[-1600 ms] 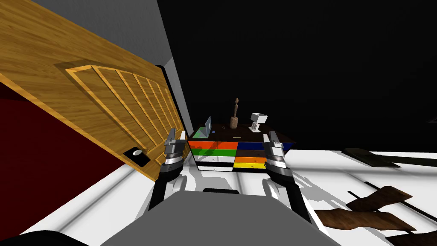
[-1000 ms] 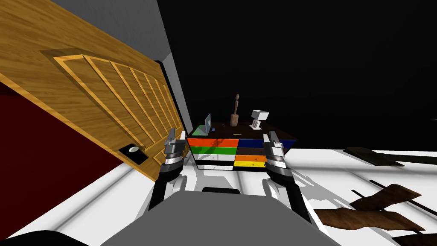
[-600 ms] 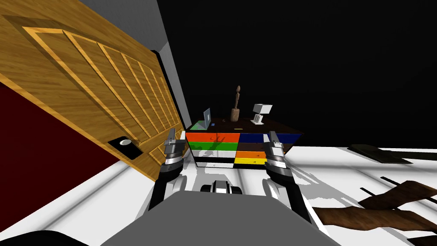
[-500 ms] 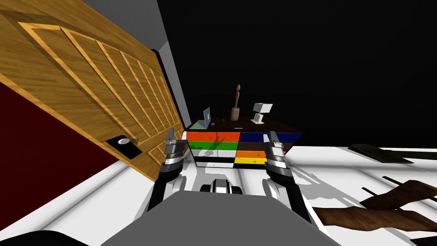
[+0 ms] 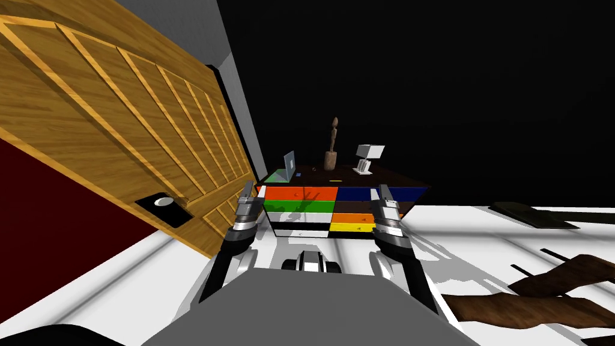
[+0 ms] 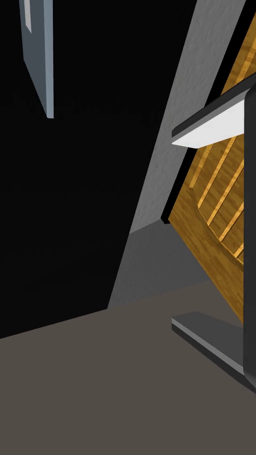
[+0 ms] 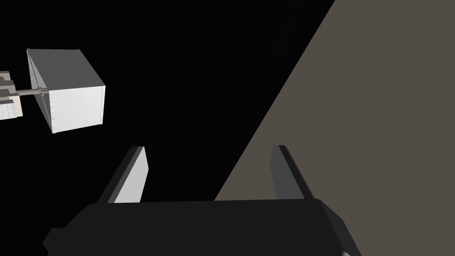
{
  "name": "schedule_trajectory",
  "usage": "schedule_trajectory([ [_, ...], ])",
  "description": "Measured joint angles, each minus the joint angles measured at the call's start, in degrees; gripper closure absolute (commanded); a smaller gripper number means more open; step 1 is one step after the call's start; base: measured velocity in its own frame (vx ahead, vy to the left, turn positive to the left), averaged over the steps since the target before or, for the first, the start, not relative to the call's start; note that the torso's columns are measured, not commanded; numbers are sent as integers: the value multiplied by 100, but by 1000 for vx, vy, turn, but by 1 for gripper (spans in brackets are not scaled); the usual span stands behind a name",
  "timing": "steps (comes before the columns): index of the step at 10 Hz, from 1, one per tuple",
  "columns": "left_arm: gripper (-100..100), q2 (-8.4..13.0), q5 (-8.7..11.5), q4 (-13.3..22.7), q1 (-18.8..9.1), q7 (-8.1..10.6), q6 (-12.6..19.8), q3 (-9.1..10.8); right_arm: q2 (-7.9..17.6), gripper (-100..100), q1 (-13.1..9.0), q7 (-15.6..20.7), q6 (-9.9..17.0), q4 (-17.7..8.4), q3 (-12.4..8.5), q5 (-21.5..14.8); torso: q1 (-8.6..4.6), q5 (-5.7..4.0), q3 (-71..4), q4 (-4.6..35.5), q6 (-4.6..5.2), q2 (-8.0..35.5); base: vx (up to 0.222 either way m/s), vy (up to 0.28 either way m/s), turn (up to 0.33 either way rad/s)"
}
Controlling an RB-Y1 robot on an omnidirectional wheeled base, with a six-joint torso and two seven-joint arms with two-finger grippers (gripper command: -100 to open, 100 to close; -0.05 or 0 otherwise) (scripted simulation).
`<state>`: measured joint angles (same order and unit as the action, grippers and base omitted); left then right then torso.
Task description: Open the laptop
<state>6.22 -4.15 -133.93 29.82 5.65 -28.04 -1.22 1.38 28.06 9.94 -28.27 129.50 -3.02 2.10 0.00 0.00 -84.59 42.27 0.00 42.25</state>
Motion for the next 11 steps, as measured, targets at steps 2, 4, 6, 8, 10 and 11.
schedule_trajectory([
  [2, -100, 207, -113, 32, -46, -78, 173, 47, 0, 0, 0, 0, 0, 0, 0, 0, -3, -1, -4, -2, 0, -7, 135, -20, -55],
  [4, -100, 222, -259, 100, -97, -184, 401, 134, 0, 0, 1, 0, 0, 0, 0, 0, -2, 0, -8, -4, 0, -12, 170, -18, -47],
  [6, -100, 103, -385, 147, -131, -269, 619, 233, 0, 0, 1, 0, 0, 0, 0, 0, 2, 1, 3, 1, 0, 6, 162, -16, -47],
  [8, -100, 27, -520, 253, -216, -368, 809, 309, 0, 0, 1, 0, 0, 0, 0, 0, 4, 0, 9, 4, -1, 16, 142, -9, -43],
  [10, -100, 74, -669, 307, -278, -477, 1038, 374, 0, 0, 1, 0, 0, 0, 0, 0, -5, -1, 1, 0, 0, 2, 158, -37, -55],
  [11, -100, 135, -749, 366, -290, -535, 1126, 425, 0, 0, 1, 0, 0, 0, 0, 0, -8, -2, -1, -1, 0, -1, 147, -23, -33],
])
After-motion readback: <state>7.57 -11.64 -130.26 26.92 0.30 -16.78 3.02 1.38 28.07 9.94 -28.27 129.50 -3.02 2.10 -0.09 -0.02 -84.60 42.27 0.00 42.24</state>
